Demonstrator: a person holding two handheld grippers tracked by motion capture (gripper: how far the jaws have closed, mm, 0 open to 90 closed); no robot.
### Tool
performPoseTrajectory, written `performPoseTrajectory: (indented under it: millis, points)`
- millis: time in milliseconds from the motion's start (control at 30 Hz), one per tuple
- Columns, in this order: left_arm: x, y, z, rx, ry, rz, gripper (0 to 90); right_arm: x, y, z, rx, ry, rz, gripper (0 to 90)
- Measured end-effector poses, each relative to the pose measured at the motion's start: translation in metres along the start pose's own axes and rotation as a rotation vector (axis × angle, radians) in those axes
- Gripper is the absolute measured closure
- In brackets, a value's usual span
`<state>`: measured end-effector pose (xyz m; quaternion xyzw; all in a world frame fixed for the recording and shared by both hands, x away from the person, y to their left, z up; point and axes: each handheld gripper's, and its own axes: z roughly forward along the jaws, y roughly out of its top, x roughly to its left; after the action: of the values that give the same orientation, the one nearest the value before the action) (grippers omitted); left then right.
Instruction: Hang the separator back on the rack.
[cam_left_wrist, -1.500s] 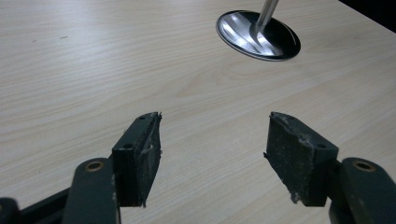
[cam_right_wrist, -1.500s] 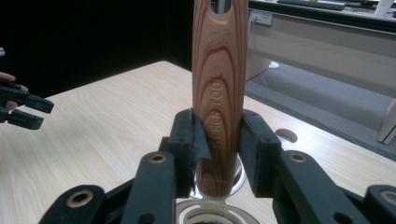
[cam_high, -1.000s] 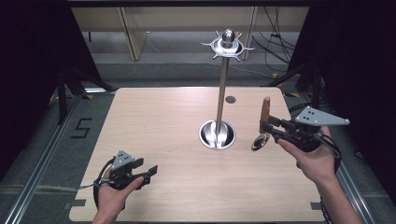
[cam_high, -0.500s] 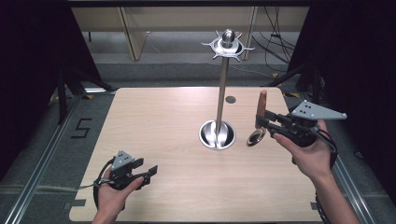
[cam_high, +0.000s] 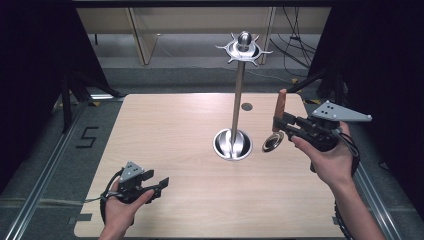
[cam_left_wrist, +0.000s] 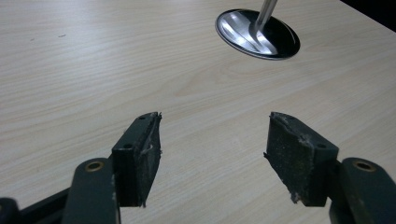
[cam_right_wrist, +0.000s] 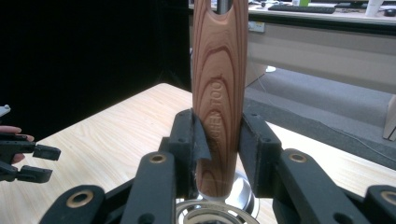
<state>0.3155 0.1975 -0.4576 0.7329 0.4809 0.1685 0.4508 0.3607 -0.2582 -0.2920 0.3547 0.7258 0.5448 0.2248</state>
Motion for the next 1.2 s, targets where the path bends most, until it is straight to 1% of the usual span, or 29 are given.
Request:
performPoseTrajectory:
  millis: [33,67,100,200,233,267,300,333,400,433,500,533,567,600,667,700,733,767,800,833,867,900,1000,1033,1067,1133,1200]
  points:
    - [0.000,0.000,0.000,0.001,0.000,0.000,34.7,0.001,0.001,0.000,0.000,0.000,0.008,68.9]
    - [0.000,0.000,0.000,0.000,0.001,0.000,34.7,0.000,0.002,0.000,-0.002,-0.007,-0.011,68.8]
    - [0.000,0.000,0.000,0.001,0.005,0.000,34.7,0.000,0.002,0.000,-0.002,-0.007,-0.011,68.8]
    - [0.000,0.000,0.000,0.001,-0.001,0.001,34.7,0.001,0.003,0.002,-0.009,-0.001,-0.001,68.8]
    - [0.000,0.000,0.000,0.002,-0.003,0.003,34.7,0.002,0.005,0.002,-0.010,-0.012,-0.007,68.8]
    - [0.000,0.000,0.000,0.004,-0.003,0.011,34.7,0.002,0.005,0.002,-0.010,-0.012,-0.007,68.8]
    - [0.000,0.000,0.000,0.005,0.002,0.013,34.7,0.002,0.006,0.003,-0.001,-0.001,0.002,68.8]
    - [0.000,0.000,0.000,0.005,0.004,0.011,34.7,0.002,0.007,0.004,-0.013,-0.008,-0.013,68.8]
    - [0.000,0.000,0.000,0.004,0.000,0.013,34.7,0.003,0.009,0.004,-0.004,-0.008,0.001,68.8]
    - [0.000,0.000,0.000,0.004,0.000,0.012,34.7,0.003,0.009,0.006,-0.016,-0.003,-0.013,68.8]
    - [0.000,0.000,0.000,0.003,0.000,0.012,34.7,0.003,0.010,0.007,-0.014,-0.004,-0.017,68.8]
    - [0.000,0.000,0.000,0.003,0.000,0.012,34.7,0.005,0.011,0.007,0.001,-0.004,0.011,68.8]
    - [0.000,0.000,0.000,0.003,-0.005,0.012,34.7,0.005,0.011,0.007,0.001,-0.004,0.011,68.8]
    - [0.000,0.000,0.000,0.002,-0.005,0.011,34.7,0.004,0.012,0.008,-0.012,-0.008,-0.009,68.8]
    - [0.000,0.000,0.000,0.005,-0.004,0.012,34.7,0.005,0.014,0.009,-0.011,-0.009,-0.003,68.8]
    - [0.000,0.000,0.000,0.003,-0.004,0.012,34.7,0.006,0.014,0.009,-0.005,-0.010,0.013,68.8]
    - [0.000,0.000,0.000,0.002,-0.003,0.011,34.7,0.006,0.014,0.009,-0.005,-0.010,0.013,68.8]
    - [0.000,0.000,0.000,0.001,-0.003,0.000,34.7,0.005,0.015,0.010,-0.016,-0.008,-0.004,68.8]
    - [-0.001,0.000,0.000,-0.001,0.004,0.000,34.7,0.005,0.016,0.011,-0.020,-0.003,-0.006,68.8]
    - [-0.001,0.000,0.000,0.001,0.005,0.000,34.7,0.006,0.016,0.011,-0.014,-0.007,0.006,68.8]
    - [0.000,0.000,0.000,-0.001,0.003,0.000,34.7,0.005,0.016,0.011,-0.022,-0.009,-0.005,68.8]
    - [0.000,0.000,0.000,-0.001,0.003,0.000,34.7,0.005,0.017,0.012,-0.021,-0.007,-0.002,68.8]
    - [-0.001,0.000,-0.001,0.000,0.005,0.002,34.7,0.006,0.018,0.011,-0.007,-0.004,0.028,68.8]
    - [-0.001,0.001,-0.001,0.001,0.005,0.007,34.7,0.005,0.018,0.013,-0.022,-0.007,0.009,68.8]
    - [-0.001,0.001,-0.001,0.000,0.003,0.008,34.7,0.005,0.018,0.013,-0.022,-0.012,0.011,68.8]
    - [-0.001,0.001,-0.001,-0.001,0.003,0.007,34.7,0.006,0.020,0.012,-0.006,-0.018,0.031,68.8]
    - [-0.001,0.001,-0.001,0.000,0.003,0.007,34.7,0.005,0.020,0.013,-0.016,-0.017,0.025,68.8]
